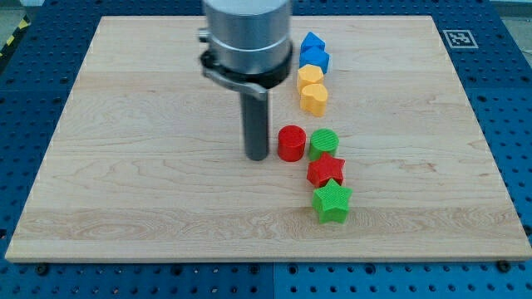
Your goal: Move red circle upwards
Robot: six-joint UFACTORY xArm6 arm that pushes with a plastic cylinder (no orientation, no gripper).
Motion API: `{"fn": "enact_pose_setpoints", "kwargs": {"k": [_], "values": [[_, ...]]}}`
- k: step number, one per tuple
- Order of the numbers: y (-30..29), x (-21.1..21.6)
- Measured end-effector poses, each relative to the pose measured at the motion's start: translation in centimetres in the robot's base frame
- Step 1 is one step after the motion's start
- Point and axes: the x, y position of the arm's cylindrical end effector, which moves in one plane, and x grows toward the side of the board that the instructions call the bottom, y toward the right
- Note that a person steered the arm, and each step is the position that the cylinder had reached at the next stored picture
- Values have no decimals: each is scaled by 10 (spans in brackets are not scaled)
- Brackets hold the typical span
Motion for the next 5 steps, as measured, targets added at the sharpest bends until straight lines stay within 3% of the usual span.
{"fn": "enact_pose_setpoints", "kwargs": {"k": [2,3,5], "values": [[3,-1],[3,22],[37,24]]}}
